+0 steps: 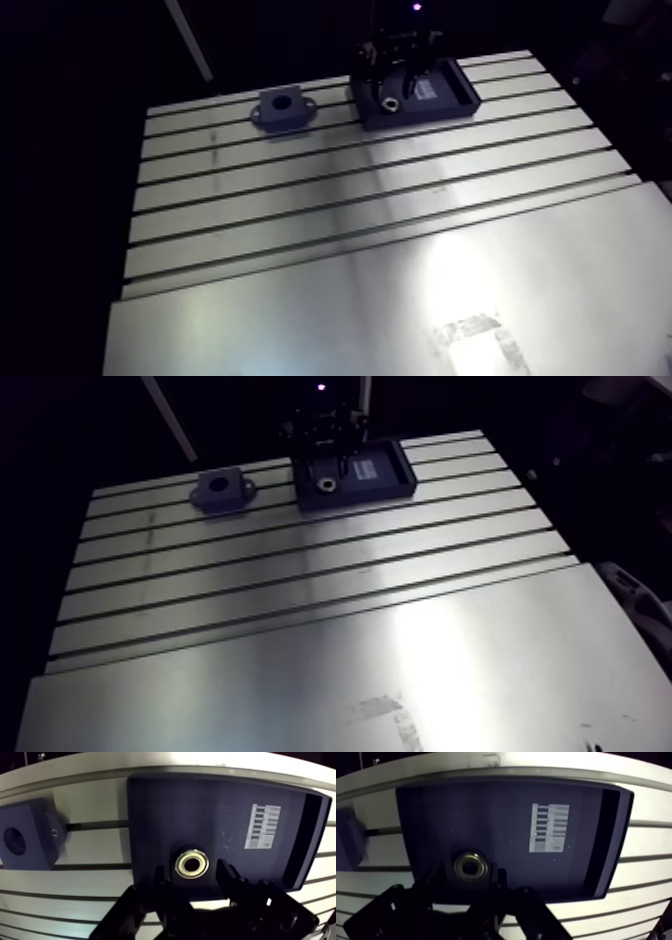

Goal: Pick up the bearing and press it into the housing until flush.

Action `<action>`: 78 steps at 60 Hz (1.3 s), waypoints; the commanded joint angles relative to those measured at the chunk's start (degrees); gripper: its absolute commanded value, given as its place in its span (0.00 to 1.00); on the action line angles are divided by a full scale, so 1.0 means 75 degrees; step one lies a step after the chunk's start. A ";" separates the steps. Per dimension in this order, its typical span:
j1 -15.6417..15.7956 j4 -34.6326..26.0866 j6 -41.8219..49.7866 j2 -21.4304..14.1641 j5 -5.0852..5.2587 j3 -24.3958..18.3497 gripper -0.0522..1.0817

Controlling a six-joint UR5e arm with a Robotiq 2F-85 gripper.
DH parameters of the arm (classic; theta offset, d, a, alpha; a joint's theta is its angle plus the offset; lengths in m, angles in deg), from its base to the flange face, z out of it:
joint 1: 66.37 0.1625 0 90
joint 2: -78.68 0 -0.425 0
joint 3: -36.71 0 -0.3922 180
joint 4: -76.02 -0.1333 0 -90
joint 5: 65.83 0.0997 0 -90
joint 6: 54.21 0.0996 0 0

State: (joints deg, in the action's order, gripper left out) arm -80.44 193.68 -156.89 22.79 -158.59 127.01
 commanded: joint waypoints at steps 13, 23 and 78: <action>0.0001 0.0196 -0.0013 0.0029 -0.0001 0.0083 0.43; -0.0012 0.0197 -0.0013 0.0029 -0.0001 0.0083 0.43; -0.0024 0.0360 -0.0119 0.0123 -0.0001 0.0224 0.44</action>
State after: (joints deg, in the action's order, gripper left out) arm -80.64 195.91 -157.80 23.59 -158.60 128.67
